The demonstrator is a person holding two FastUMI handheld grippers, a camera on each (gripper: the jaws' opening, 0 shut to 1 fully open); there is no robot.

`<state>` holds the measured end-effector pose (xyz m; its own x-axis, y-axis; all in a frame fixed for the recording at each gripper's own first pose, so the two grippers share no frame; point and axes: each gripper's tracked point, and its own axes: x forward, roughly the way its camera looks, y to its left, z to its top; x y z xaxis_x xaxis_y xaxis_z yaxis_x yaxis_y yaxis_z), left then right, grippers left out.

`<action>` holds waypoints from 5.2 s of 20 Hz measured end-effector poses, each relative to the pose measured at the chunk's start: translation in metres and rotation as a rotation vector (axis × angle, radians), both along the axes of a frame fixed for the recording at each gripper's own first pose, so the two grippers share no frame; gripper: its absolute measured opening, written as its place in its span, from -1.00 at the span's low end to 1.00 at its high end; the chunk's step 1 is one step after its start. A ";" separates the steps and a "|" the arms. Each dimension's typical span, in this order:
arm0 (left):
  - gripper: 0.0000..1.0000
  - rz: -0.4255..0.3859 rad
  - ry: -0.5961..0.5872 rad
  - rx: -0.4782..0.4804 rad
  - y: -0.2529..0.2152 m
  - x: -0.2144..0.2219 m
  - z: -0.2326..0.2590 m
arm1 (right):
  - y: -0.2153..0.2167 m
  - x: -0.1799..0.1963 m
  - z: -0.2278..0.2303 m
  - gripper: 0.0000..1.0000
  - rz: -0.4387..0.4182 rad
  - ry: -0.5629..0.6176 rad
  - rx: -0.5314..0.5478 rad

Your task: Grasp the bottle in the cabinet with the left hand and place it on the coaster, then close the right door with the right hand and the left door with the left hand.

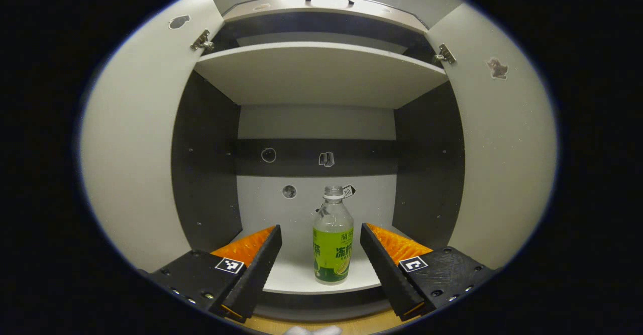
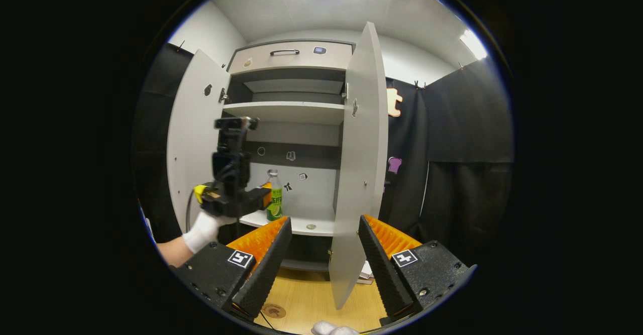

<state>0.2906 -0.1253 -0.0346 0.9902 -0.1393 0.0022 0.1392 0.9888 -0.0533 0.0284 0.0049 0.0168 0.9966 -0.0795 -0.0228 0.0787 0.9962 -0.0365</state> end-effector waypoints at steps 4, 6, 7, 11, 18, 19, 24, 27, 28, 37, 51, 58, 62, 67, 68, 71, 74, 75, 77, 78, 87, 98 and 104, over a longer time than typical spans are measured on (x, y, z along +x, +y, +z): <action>0.92 0.007 0.022 0.000 -0.019 0.046 -0.025 | -0.004 0.015 -0.007 0.65 -0.015 0.025 0.001; 0.92 0.025 0.031 0.009 -0.018 0.059 -0.032 | -0.004 0.019 -0.012 0.66 -0.016 0.042 -0.001; 0.92 0.026 0.028 0.010 -0.020 0.064 -0.034 | -0.004 0.020 -0.013 0.66 -0.012 0.048 0.000; 0.92 0.033 0.031 0.015 -0.019 0.072 -0.039 | -0.002 0.020 -0.016 0.66 -0.007 0.051 -0.012; 0.46 0.033 -0.014 0.009 -0.004 0.049 -0.019 | 0.003 0.012 -0.015 0.66 0.003 0.031 -0.017; 0.46 0.025 -0.023 0.011 -0.003 0.040 -0.014 | 0.003 0.010 -0.015 0.66 0.003 0.032 -0.018; 0.46 -0.017 -0.073 0.030 0.002 -0.020 -0.003 | -0.002 0.002 -0.024 0.66 -0.006 0.035 -0.007; 0.46 -0.049 -0.086 0.018 0.002 -0.063 -0.009 | -0.009 -0.005 -0.033 0.66 -0.019 0.046 -0.012; 0.46 -0.053 -0.080 0.013 0.002 -0.078 -0.014 | -0.010 -0.008 -0.037 0.66 -0.021 0.051 -0.011; 0.53 -0.094 -0.048 0.020 -0.006 -0.173 -0.098 | -0.021 -0.026 -0.070 0.66 -0.017 0.114 -0.029; 0.47 -0.262 0.044 -0.056 -0.053 -0.224 -0.264 | -0.018 -0.021 -0.126 0.66 0.006 0.257 -0.051; 0.47 -0.270 0.039 -0.048 -0.058 -0.224 -0.296 | -0.016 -0.020 -0.144 0.66 0.035 0.283 -0.069; 0.46 -0.275 0.053 -0.037 -0.058 -0.225 -0.312 | -0.017 -0.018 -0.148 0.66 0.043 0.285 -0.080; 0.47 -0.291 0.062 -0.026 -0.061 -0.231 -0.320 | -0.017 -0.019 -0.152 0.65 0.044 0.295 -0.077; 0.49 -0.299 0.065 -0.022 -0.062 -0.232 -0.319 | -0.018 -0.020 -0.152 0.66 0.045 0.294 -0.078; 0.58 -0.304 0.059 -0.007 -0.062 -0.234 -0.309 | -0.019 -0.023 -0.149 0.66 0.041 0.289 -0.076; 0.94 -0.280 0.045 0.006 -0.054 -0.233 -0.287 | -0.020 -0.028 -0.143 0.65 0.036 0.272 -0.073; 0.94 -0.268 0.041 0.009 -0.050 -0.231 -0.278 | -0.021 -0.031 -0.140 0.66 0.032 0.266 -0.071; 0.95 -0.248 0.018 0.008 -0.043 -0.228 -0.252 | -0.023 -0.036 -0.132 0.66 0.024 0.244 -0.066; 0.95 -0.238 0.008 0.012 -0.039 -0.227 -0.237 | -0.023 -0.038 -0.128 0.66 0.022 0.231 -0.066; 0.94 -0.198 0.038 -0.077 0.002 -0.234 -0.097 | -0.026 -0.051 -0.074 0.66 0.010 0.077 -0.037; 0.94 -0.014 -0.002 0.076 0.115 -0.295 0.003 | -0.118 -0.032 -0.033 0.66 -0.095 -0.002 -0.028; 0.94 0.088 0.035 0.103 0.134 -0.334 0.007 | -0.180 0.020 -0.024 0.66 -0.099 0.024 0.016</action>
